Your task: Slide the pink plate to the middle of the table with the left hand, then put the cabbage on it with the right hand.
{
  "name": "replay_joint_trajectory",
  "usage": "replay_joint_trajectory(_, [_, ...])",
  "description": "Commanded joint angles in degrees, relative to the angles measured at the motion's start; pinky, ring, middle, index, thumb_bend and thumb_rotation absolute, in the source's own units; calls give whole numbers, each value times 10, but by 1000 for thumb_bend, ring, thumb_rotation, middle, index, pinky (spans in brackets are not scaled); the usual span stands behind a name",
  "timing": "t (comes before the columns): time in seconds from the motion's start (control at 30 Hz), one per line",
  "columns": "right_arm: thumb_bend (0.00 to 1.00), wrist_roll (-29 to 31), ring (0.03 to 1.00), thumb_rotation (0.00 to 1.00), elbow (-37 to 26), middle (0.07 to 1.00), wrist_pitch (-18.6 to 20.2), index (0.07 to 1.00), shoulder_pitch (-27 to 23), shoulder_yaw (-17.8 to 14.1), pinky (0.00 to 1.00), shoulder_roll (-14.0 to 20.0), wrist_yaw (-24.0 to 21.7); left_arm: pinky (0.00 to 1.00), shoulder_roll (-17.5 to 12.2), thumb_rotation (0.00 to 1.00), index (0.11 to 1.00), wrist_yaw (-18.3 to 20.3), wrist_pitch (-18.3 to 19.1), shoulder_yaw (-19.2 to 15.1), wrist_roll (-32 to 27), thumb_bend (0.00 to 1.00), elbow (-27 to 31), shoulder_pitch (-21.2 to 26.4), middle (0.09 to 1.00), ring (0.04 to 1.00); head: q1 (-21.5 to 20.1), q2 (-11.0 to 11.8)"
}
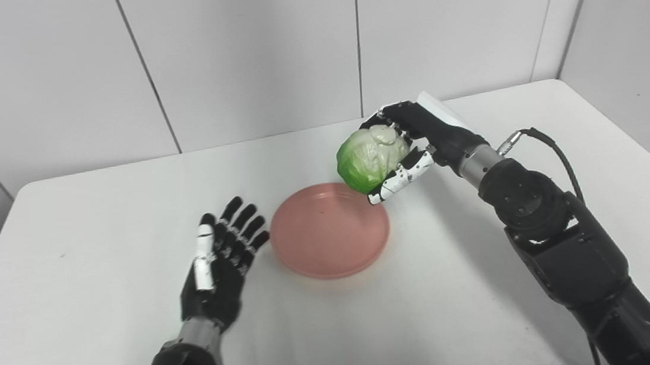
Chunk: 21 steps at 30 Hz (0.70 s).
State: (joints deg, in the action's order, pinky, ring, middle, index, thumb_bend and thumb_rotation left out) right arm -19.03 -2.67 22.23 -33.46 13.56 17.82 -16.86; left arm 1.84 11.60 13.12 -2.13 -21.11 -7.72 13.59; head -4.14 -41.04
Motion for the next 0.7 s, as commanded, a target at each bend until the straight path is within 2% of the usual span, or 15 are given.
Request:
replay_joint_trajectory(0.0, [523, -6, 388, 0, 3, 446, -29, 530, -31, 8, 312, -13, 8, 901, 9, 1000, 906, -24, 45, 5, 14, 452, -9, -12, 921, 916, 0, 0])
replay_joint_trajectory(0.13, [523, -22, 388, 0, 49, 441, -48, 532, -34, 32, 318, -39, 18, 900, 17, 1000, 909, -37, 51, 7, 18, 448, -7, -9, 917, 911, 5, -2])
replay_joint_trajectory(0.2, [523, -25, 392, 0, 60, 440, -49, 532, -35, 35, 328, -46, 17, 893, 17, 1000, 909, -37, 49, 9, 23, 445, -7, -8, 914, 908, 4, -3])
replay_joint_trajectory(0.4, [523, -27, 390, 0, 122, 443, -101, 530, -37, 45, 328, -65, 28, 879, 14, 1000, 908, -37, 47, 11, 27, 447, -11, -6, 912, 904, -4, -9])
replay_joint_trajectory(0.67, [523, -58, 378, 0, 181, 440, -130, 533, -37, 68, 317, -85, 54, 866, 10, 1000, 901, -34, 53, 7, 26, 460, -8, -6, 905, 895, -15, -16])
